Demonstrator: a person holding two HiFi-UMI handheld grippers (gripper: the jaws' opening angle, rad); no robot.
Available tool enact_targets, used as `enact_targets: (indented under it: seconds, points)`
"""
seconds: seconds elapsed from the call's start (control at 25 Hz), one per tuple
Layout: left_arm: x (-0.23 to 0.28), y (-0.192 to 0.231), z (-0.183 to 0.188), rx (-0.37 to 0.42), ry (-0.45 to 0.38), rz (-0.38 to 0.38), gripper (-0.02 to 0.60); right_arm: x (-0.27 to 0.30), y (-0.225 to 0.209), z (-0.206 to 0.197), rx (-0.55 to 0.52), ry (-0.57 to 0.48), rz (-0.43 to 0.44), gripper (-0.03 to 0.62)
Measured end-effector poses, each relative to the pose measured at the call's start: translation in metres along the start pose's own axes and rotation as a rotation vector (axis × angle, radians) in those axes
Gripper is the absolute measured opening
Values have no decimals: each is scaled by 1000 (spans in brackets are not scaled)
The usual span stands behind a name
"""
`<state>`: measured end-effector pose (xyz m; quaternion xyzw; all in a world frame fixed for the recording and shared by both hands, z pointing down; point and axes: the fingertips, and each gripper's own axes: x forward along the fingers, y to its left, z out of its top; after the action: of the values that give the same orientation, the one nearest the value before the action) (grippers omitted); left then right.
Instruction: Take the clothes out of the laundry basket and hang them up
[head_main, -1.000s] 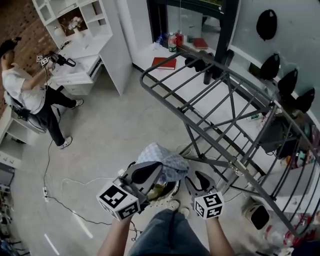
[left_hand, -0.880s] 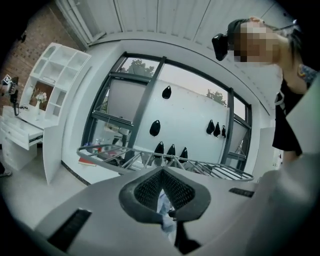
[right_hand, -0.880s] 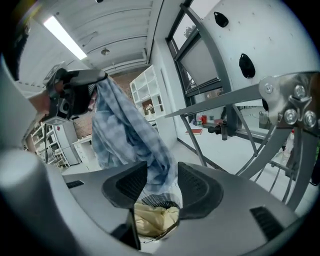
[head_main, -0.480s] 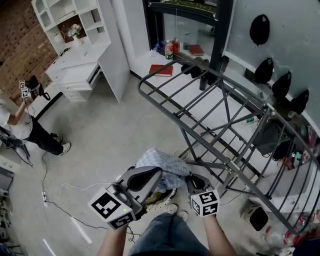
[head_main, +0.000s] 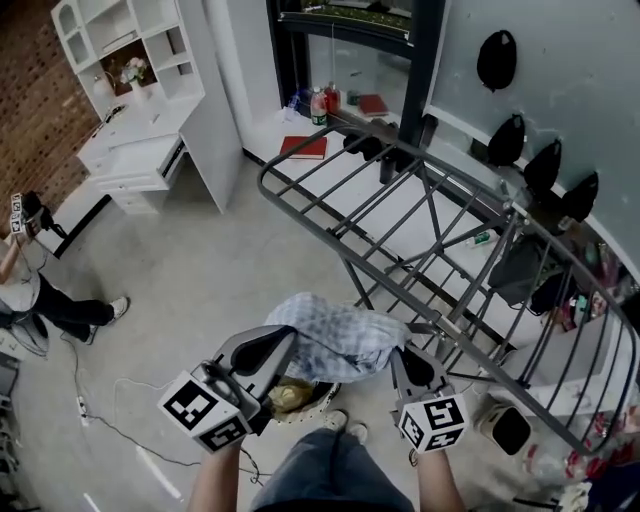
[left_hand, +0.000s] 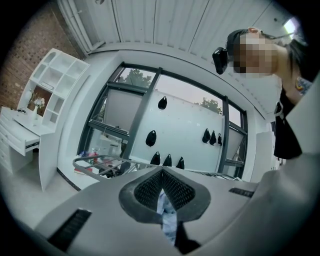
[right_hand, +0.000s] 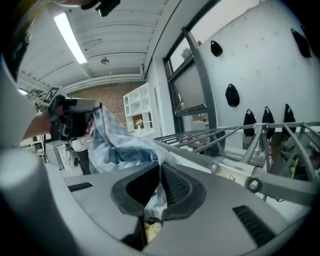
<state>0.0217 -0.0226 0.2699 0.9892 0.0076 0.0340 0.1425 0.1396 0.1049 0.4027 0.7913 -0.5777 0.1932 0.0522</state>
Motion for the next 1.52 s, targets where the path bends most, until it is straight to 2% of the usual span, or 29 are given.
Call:
enact_targets:
  seconds: [0.24,0.44,0.56,0.84,1.04,1.32,1.52]
  points:
    - [18,-17,16,7,-12,-85,18,-54,-17,49,-75,-84,-80,17]
    - [51,-47,24,24,-20,-215,18,-102,-30,75,-112,-122,-188,17]
    - [73,-68,25,29,-16,-295,18,-131,-40,84,-91,-155,-252,17]
    - [120,-128,26,50,6,-507,18,-211,-71,116,-9,-269,-461,16]
    - [154,-174,27,44,8,-643,18,-262,-93,121,-52,-257,-635,17]
    - [195,-220,35,77,12,-755,18,-307,-124,127,-54,-261,-790,17]
    - [212,-232,31,68,21,-784,20,-320,-136,124,-34,-277,-851,17]
